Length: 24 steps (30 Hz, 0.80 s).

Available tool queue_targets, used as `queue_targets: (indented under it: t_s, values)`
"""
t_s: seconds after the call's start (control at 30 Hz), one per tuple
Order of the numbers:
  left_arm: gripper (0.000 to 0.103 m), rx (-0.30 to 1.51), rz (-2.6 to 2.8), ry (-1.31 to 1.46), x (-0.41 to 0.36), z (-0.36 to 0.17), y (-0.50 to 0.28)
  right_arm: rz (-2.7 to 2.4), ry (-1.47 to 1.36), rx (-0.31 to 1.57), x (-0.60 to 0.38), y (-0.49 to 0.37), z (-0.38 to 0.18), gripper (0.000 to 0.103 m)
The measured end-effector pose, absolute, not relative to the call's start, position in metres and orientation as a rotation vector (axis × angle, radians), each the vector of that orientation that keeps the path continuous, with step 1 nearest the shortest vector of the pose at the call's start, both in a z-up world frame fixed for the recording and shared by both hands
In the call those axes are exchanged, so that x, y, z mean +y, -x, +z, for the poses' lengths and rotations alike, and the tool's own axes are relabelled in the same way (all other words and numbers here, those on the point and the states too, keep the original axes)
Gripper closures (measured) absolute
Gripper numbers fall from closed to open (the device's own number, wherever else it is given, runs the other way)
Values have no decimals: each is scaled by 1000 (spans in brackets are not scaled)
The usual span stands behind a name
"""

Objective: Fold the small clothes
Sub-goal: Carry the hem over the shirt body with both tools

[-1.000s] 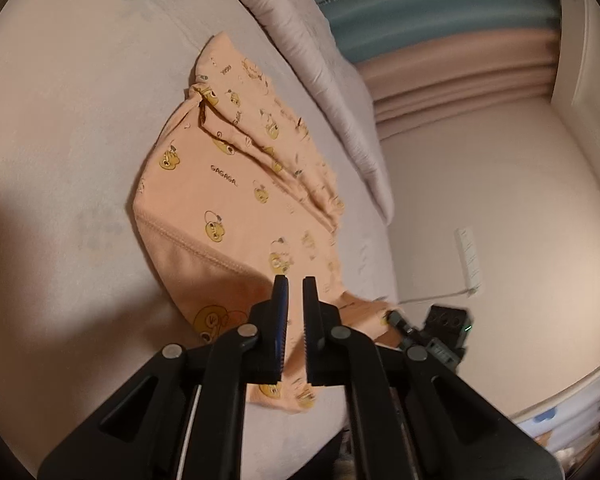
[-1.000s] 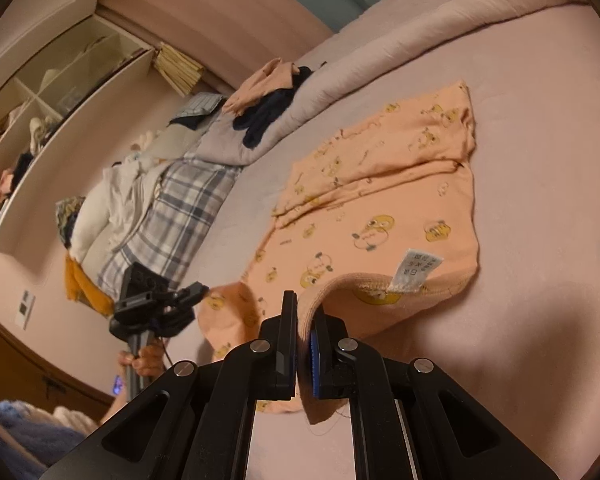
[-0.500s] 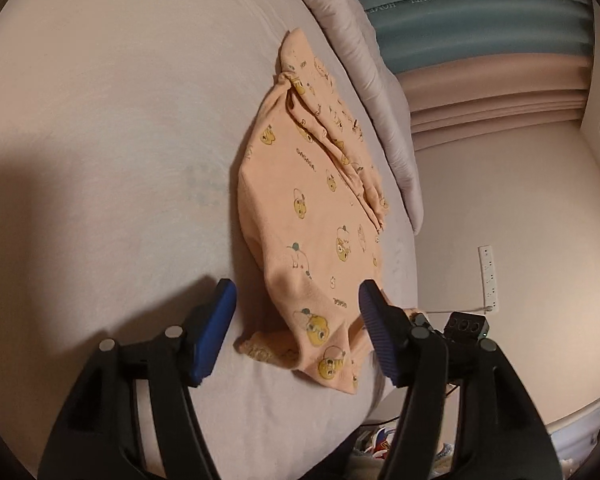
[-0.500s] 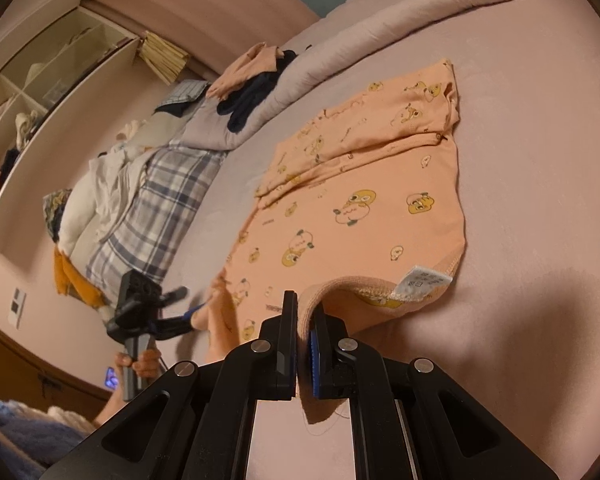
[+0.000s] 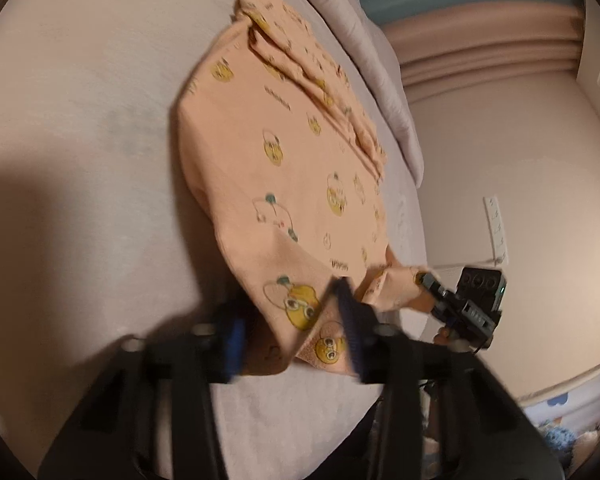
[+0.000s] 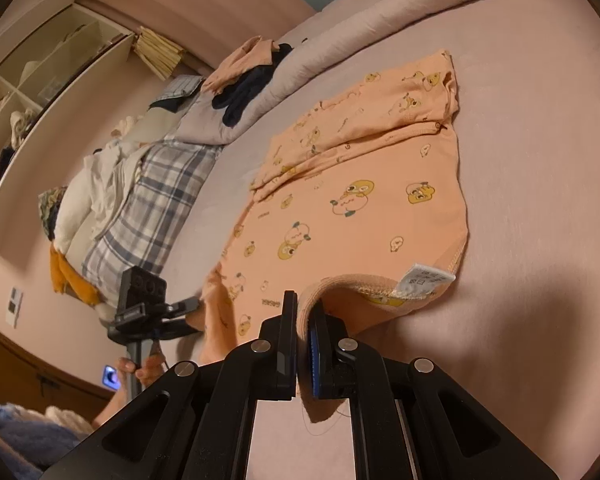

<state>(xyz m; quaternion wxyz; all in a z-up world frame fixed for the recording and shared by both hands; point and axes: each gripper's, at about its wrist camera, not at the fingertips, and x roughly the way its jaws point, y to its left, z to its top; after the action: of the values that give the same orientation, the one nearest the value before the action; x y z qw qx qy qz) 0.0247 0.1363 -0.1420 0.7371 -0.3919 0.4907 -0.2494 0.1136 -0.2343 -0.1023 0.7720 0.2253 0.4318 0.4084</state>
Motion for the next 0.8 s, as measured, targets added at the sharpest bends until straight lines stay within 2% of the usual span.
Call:
queue_targets:
  t_s: [0.03,0.07,0.2,0.57,0.8]
  values:
    - [93,1091,-553,840,133,-142,-24,884,-487,935,-235,-113,-103,95]
    - [97,1100,-570,828,130,-142,-22,881,-486,935,-236,-112,-103,95]
    - [101,1070,-616,891,130,-139,-15,882,-479,928,-238,-109,-103,95]
    - [102,804,-726,1096,132,-96,-43,929,-570,826,-244,-109,-88,95]
    - [102,716,-735,1139,142,-77,-71,934,-641,775,-245,-126,-79,95]
